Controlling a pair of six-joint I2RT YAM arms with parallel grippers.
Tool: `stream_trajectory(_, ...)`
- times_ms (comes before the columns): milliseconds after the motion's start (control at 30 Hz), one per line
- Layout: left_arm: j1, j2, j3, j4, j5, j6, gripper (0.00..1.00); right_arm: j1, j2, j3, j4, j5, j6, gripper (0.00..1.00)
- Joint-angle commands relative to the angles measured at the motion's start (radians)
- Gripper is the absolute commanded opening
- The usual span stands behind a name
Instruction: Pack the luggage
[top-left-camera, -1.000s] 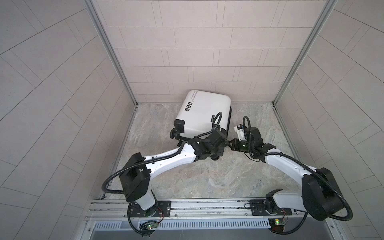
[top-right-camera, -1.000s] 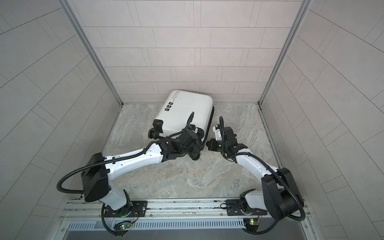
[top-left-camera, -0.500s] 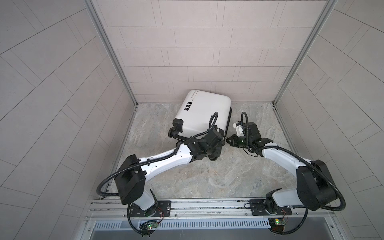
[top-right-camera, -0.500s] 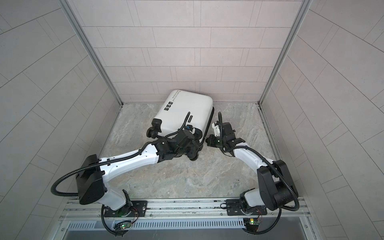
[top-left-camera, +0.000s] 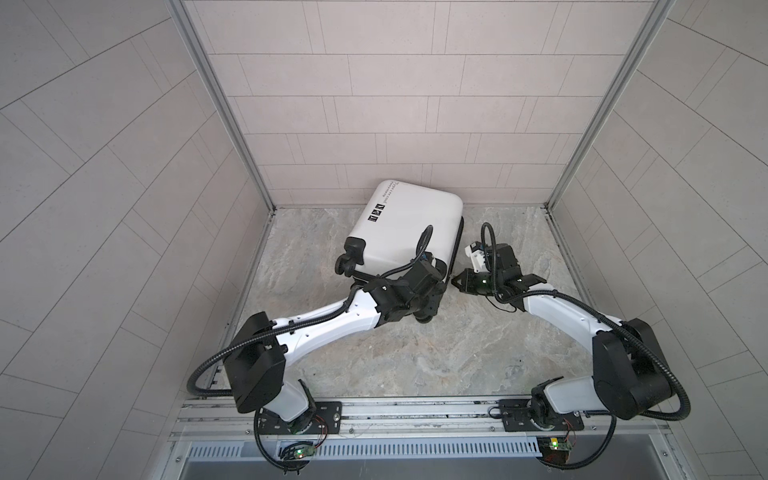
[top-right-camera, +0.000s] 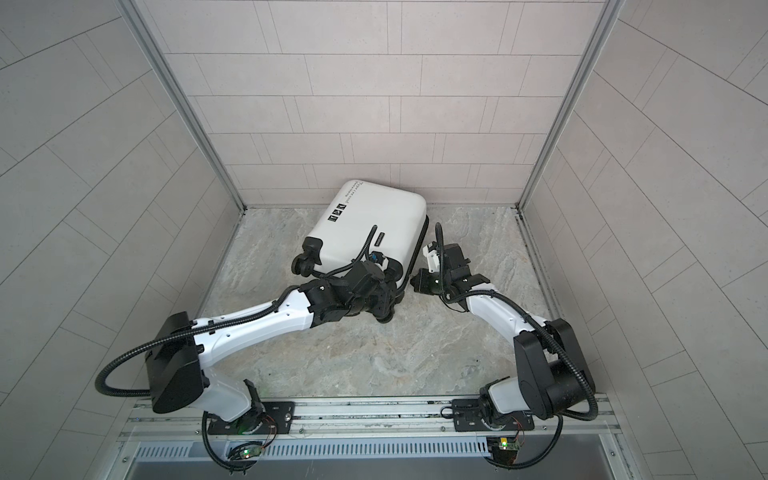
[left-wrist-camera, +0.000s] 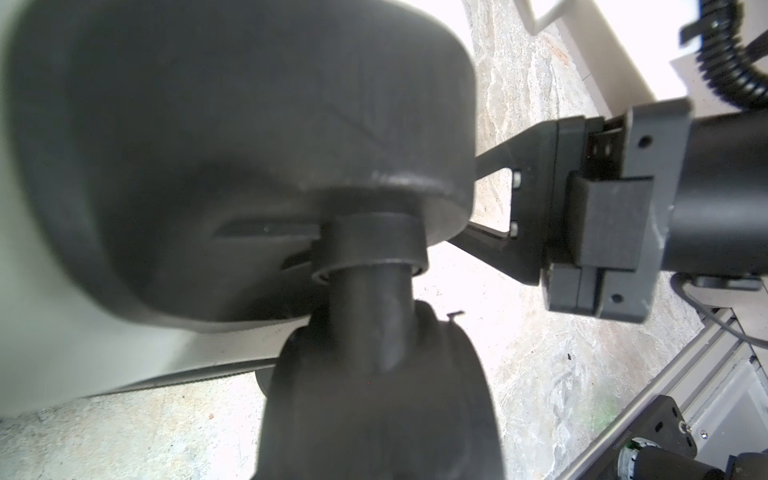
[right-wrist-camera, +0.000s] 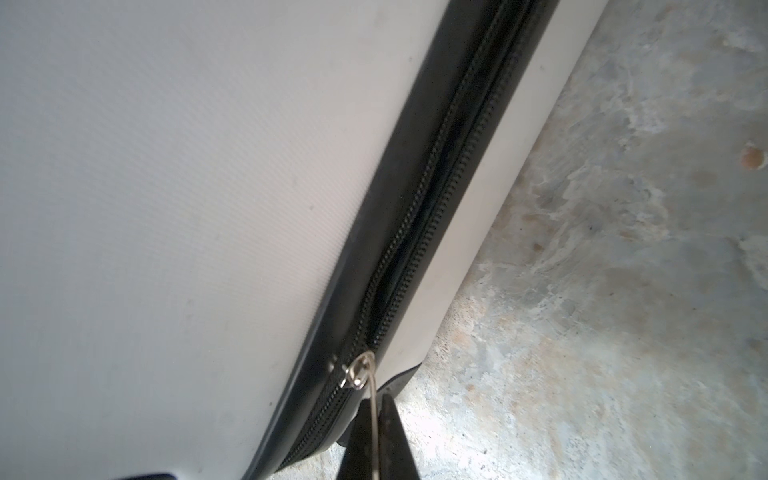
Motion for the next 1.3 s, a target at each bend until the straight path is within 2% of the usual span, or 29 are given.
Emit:
stream_trajectory(0, -0.024, -0.102, 0.007, -0.03, 0.022, 0.033, 0.0, -0.044, 0.008, 0.029, -0.01, 0.169, 0.003, 0.0)
stream_trajectory(733, -0.04, -0.131, -0.018, -0.04, 0.017, 0.045, 0.0, -0.044, 0.008, 0.033, -0.03, 0.165, -0.019, 0.0)
stream_trajectory(1000, -0.04, -0.139, -0.021, -0.046, -0.02, 0.047, 0.0, -0.044, 0.015, 0.031, -0.048, 0.048, -0.086, 0.0)
stream_trajectory(1033, -0.04, -0.14, -0.022, -0.048, -0.025, 0.047, 0.0, -0.043, 0.015, 0.03, -0.058, 0.038, -0.096, 0.02)
stream_trajectory(1100, -0.038, -0.143, -0.024, -0.052, -0.046, 0.049, 0.0, -0.044, 0.014, 0.023, -0.079, 0.02, -0.125, 0.22)
stream_trajectory(1167, -0.035, -0.152, -0.028, -0.061, -0.066, 0.049, 0.0, -0.044, 0.003, 0.01, -0.096, 0.021, -0.151, 0.36)
stream_trajectory(1267, -0.02, -0.168, -0.042, -0.067, -0.086, 0.047, 0.0, -0.044, -0.031, -0.024, -0.104, 0.027, -0.177, 0.5)
